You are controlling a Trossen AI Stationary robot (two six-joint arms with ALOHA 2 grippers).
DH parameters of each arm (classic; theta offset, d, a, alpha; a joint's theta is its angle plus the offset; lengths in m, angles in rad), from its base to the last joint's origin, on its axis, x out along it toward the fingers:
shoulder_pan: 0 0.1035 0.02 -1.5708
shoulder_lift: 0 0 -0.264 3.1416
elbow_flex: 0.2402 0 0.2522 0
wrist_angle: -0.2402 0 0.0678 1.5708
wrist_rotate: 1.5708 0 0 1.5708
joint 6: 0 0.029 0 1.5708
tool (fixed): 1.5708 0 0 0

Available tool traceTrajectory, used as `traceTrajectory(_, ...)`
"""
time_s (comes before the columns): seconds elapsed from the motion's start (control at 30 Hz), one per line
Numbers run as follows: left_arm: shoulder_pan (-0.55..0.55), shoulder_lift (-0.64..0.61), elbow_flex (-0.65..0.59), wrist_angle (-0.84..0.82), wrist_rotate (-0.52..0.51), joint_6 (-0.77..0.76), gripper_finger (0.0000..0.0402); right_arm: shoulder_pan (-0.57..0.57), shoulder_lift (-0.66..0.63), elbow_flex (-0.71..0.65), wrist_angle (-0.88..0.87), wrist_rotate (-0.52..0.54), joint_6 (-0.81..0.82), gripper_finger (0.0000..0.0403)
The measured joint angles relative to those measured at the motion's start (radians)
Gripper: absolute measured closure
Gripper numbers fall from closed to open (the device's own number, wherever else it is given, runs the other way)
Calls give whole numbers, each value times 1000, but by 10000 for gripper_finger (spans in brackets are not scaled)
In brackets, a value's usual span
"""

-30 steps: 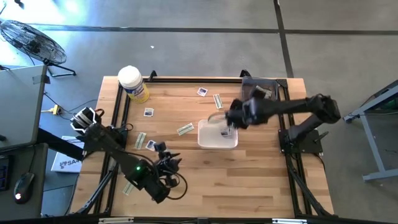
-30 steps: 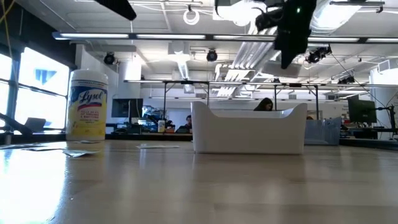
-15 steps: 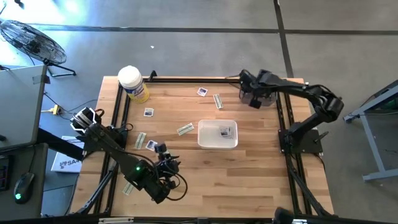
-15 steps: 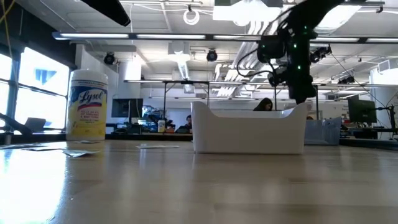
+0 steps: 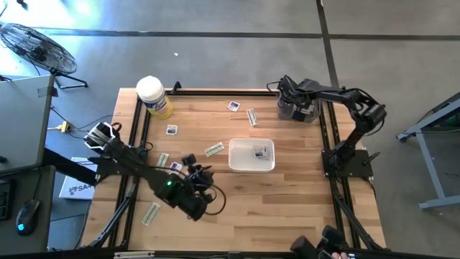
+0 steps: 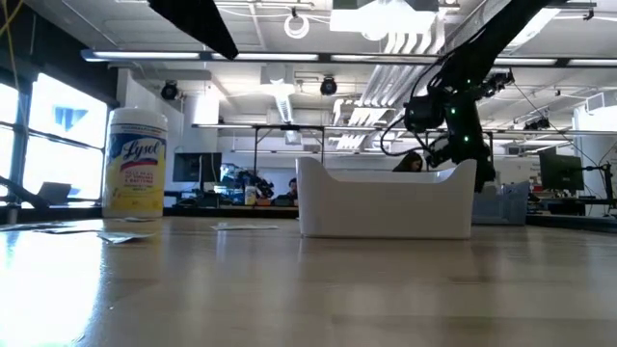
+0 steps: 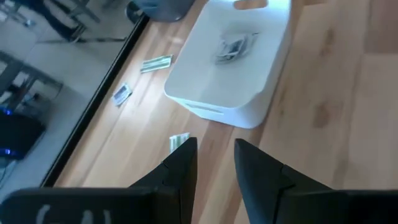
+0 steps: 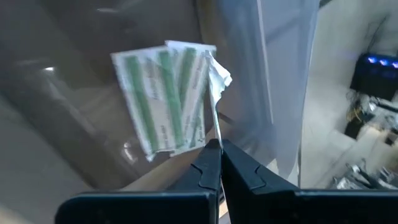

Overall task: Pick & Place First Aid Supplies
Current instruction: Put the green bandage into the black bin

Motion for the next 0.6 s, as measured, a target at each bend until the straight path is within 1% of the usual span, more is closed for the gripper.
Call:
traceTrajectory(0.1,24,0,0,29,24,3,298,-13,12,0,4,18,-3,398)
traceTrajectory(0.27,25,0,0,23,15,5,298,-43,13,0,6,9,-30,377)
traceTrajectory(0.43,25,0,0,25,-3,3,298,-62,13,0,-3,-28,-42,337)
traceTrajectory(0.53,25,0,-34,67,-6,2,298,-49,2,0,-20,-14,-16,310)
traceTrajectory(0.6,25,1,-61,66,2,-1,298,-25,-21,1,-52,-5,-2,296)
